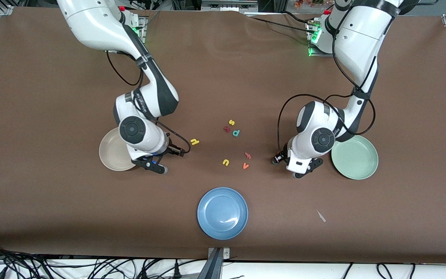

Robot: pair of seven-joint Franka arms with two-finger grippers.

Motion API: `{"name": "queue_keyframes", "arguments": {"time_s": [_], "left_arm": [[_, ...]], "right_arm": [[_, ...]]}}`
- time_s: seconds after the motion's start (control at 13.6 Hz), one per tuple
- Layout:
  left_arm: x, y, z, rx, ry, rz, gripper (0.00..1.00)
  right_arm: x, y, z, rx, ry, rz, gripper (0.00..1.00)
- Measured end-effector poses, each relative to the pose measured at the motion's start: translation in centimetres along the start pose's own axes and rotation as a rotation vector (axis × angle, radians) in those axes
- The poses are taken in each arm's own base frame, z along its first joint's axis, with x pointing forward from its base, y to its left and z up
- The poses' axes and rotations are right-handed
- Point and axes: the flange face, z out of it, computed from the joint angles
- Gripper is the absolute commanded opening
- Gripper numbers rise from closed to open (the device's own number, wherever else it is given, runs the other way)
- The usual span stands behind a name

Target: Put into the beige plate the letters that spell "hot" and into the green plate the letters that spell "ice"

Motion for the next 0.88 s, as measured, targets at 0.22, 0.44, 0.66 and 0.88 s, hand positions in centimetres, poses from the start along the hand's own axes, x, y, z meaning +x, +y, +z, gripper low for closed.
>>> {"name": "queue_keyframes", "arguments": {"time_s": [0.22,0.44,0.66,0.88], "left_arm": [[-0.1,-0.2,0.4,0.005,-0.003,0.115,0.61],[-0.1,-0.3,0.5,0.007,-0.004,0.2,0.57],[-0.1,-0.4,0.7,0.026,0.007,0.274,0.52],[-0.1,-0.4,0.7,0.038,0.018,0.306,0.52]], "right_arm": [[-0.6,-0.7,1.5,-0.003,0.003,0.021,0.73],[-0.3,-0.7,2.1,0.001,0.01,0.025,0.66],[-0.8,-1.2,3.9,0.003,0.016,0.021,0.66],[-1.2,-1.7,5.5,0.004,0.022,0.017,0.54]]}}
